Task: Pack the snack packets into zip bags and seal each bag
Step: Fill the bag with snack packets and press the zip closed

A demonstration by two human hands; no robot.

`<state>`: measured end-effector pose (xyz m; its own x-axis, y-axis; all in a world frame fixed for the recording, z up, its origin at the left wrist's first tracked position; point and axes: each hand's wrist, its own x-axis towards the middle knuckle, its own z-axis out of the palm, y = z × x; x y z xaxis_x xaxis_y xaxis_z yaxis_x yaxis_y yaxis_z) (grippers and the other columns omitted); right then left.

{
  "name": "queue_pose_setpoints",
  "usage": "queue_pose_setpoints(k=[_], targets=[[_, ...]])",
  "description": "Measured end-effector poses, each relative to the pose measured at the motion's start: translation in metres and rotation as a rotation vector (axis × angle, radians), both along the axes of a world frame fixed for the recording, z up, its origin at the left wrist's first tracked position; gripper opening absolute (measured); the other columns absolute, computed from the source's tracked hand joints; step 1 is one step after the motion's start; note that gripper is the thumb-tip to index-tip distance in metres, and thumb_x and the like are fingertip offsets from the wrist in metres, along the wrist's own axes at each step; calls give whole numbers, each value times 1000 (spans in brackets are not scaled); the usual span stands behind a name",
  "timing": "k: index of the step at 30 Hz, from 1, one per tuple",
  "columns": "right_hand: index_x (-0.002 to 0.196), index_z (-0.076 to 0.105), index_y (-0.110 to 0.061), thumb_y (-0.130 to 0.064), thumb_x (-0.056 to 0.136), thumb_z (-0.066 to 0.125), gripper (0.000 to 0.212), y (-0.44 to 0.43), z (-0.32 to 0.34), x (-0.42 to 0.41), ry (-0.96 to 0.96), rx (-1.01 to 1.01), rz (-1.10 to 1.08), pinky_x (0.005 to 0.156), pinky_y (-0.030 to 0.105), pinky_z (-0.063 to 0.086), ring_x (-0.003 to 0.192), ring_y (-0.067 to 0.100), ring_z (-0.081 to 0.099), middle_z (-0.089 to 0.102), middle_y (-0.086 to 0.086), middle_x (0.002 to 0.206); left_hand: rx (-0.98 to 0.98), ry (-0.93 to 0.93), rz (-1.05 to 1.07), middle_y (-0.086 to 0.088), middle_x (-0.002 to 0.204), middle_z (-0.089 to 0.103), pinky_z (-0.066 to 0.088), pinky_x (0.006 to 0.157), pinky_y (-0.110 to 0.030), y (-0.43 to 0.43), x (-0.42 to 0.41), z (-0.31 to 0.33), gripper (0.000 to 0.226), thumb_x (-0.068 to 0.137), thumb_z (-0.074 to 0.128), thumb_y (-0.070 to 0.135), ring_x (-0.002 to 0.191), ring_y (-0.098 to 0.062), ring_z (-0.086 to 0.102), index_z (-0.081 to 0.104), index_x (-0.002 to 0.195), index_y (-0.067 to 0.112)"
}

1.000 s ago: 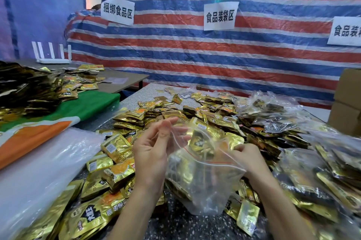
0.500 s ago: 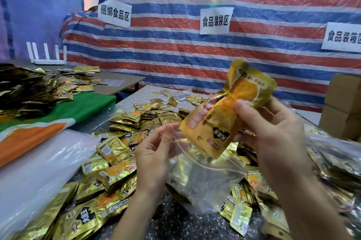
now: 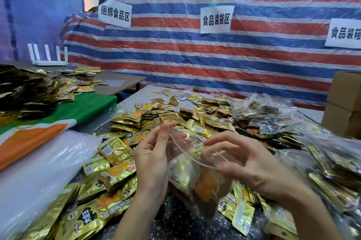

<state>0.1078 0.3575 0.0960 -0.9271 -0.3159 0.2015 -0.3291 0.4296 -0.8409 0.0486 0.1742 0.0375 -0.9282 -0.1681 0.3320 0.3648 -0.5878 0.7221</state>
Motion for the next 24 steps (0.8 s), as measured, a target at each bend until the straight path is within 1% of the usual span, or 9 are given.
queue_pose_setpoints(k=[2, 5, 8, 11, 15, 17, 19, 21, 24], targets=[[114, 67, -42, -33, 66, 93, 55, 6, -3, 4, -22, 1, 68, 88, 43, 60, 105, 20, 72, 74, 0, 112, 16, -3, 8, -21, 85, 74, 61, 66, -37, 2, 0, 1, 27, 79, 66, 38, 73, -33, 74, 79, 90, 16], [108, 72, -35, -8, 70, 87, 49, 7, -5, 3, 182, -56, -74, 77, 33, 61, 85, 23, 75, 77, 7, 92, 9, 4, 26, -22, 89, 75, 62, 72, -41, 1, 1, 2, 29, 79, 66, 39, 78, -35, 74, 78, 91, 15], [104, 72, -19, -11, 70, 80, 37, 5, -1, 1, 450, -294, -288, 69, 25, 61, 78, 20, 76, 79, 4, 84, 27, 47, 23, -15, 85, 76, 62, 72, -35, -2, 0, 9, 25, 80, 65, 35, 75, -26, 75, 80, 89, 17], [101, 73, -17, -14, 73, 80, 29, 3, 6, -4, 590, -505, -438, 74, 23, 60, 83, 18, 76, 79, 2, 87, -1, 126, 18, -13, 85, 77, 60, 68, -27, -4, -1, 18, 27, 78, 67, 39, 72, -23, 76, 81, 91, 20], [100, 72, -20, -21, 75, 79, 26, 2, 5, -15, 571, -572, -521, 78, 27, 61, 88, 19, 75, 77, 3, 93, -92, 192, 6, -13, 90, 77, 60, 72, -28, 0, -5, 22, 31, 81, 65, 44, 79, -27, 76, 81, 97, 22], [102, 72, -16, -17, 75, 79, 27, 4, -3, -21, 513, -581, -556, 77, 26, 61, 87, 18, 75, 77, 2, 91, -166, 180, 31, -10, 91, 78, 59, 74, -30, 1, -9, 16, 30, 81, 63, 46, 81, -25, 74, 81, 97, 27], [101, 73, -12, -13, 77, 79, 25, 7, -13, -27, 493, -574, -601, 76, 24, 61, 87, 19, 75, 77, 2, 90, -260, 175, 63, -7, 87, 77, 57, 71, -28, 1, -12, 9, 26, 82, 63, 46, 77, -21, 69, 81, 96, 32], [99, 74, -11, -10, 77, 80, 23, 8, -19, -30, 491, -600, -628, 76, 24, 61, 87, 20, 75, 77, 3, 90, -297, 178, 62, -7, 86, 77, 56, 66, -25, 0, -13, 4, 24, 83, 64, 43, 75, -19, 69, 81, 94, 30], [99, 74, -12, -9, 78, 80, 22, 8, -22, -33, 520, -639, -643, 79, 27, 61, 87, 19, 74, 77, 5, 91, -301, 163, 35, -8, 82, 77, 56, 67, -23, -3, -12, 1, 23, 78, 70, 42, 73, -17, 71, 80, 86, 23]])
